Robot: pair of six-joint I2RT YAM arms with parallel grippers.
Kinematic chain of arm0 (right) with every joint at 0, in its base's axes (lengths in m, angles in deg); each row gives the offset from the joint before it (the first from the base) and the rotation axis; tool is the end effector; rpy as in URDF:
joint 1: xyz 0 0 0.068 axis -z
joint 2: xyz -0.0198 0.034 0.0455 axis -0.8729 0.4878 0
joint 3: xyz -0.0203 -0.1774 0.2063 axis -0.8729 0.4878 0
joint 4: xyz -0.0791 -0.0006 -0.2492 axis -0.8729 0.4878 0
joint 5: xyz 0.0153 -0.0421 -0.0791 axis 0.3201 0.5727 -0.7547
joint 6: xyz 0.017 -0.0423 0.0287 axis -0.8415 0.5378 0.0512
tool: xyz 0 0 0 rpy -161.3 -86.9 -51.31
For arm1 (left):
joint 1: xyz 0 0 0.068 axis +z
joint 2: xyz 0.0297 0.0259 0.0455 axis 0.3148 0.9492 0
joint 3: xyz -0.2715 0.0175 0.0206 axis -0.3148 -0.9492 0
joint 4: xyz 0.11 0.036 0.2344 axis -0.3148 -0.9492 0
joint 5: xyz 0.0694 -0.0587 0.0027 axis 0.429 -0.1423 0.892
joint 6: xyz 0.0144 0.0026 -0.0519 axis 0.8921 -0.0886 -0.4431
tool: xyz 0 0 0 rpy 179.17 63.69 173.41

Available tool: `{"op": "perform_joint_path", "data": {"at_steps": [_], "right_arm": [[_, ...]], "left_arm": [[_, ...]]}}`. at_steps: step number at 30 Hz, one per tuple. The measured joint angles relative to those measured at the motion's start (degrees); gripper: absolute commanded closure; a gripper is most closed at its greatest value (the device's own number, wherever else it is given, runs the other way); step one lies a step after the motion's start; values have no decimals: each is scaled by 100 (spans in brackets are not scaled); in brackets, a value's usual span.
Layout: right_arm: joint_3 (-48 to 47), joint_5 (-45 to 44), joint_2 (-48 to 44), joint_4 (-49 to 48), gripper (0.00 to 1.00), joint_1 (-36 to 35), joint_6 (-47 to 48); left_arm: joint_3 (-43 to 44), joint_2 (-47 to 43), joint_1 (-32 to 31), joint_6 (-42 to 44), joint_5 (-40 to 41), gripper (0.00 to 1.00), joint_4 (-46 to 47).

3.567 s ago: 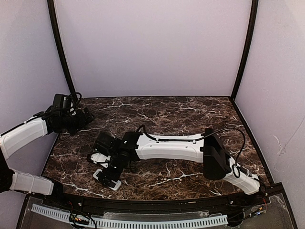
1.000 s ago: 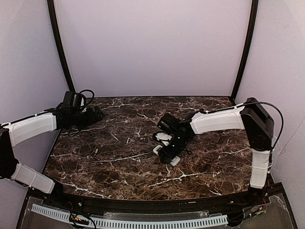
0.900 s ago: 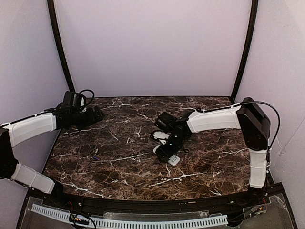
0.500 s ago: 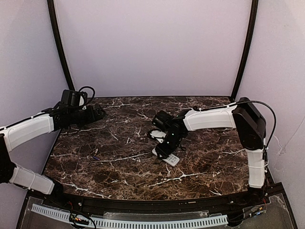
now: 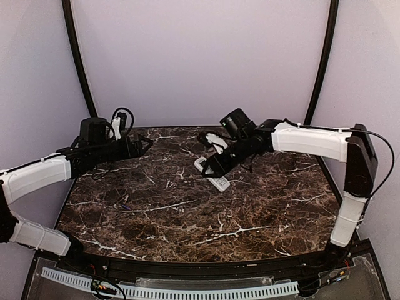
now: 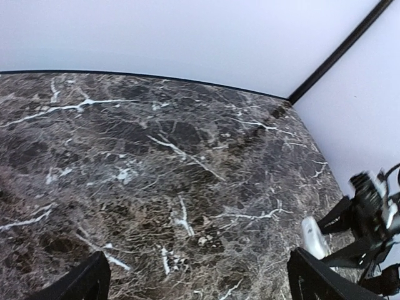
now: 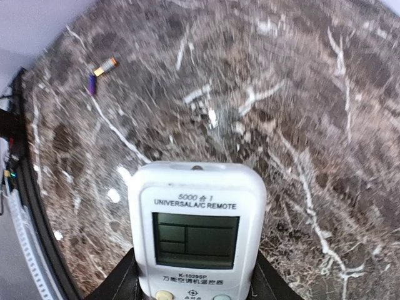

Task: Load the batteries into the remote control
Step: Pick up the remote control from the center of the board, then pass from the right arm to the left

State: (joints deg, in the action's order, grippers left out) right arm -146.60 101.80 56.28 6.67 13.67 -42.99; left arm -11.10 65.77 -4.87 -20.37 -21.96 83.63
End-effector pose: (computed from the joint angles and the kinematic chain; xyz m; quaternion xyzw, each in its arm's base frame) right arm 0.2724 0.3080 0.2384 -0.3935 0.8602 0.2475 0.2096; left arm 0.2571 -0.1174 0.2871 0.0356 0.8172 -0.3049 0.4879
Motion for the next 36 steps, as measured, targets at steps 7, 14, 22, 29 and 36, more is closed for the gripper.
{"op": "perform_joint_path", "data": {"at_steps": [7,14,22,29,36], "right_arm": [[518,1027,-1534,-1410,65,575,-313],[1123,2251,-2221,-2756,66,782,-839],[1574,3425,-2389,-4435,68,782,-1700],[1834,3884,-2389,-5519,69,782,-2352],[1939,4000,-2387,-6179,69,782,-2743]], "left_arm": [[-302,11,-457,127,-833,0,1132],[-317,280,-1602,610,-1464,0,2238],[-68,914,-2483,951,-1814,0,3119],[273,1213,-2850,953,-1786,0,3696],[555,1552,-3034,870,-1609,0,4037]]}}
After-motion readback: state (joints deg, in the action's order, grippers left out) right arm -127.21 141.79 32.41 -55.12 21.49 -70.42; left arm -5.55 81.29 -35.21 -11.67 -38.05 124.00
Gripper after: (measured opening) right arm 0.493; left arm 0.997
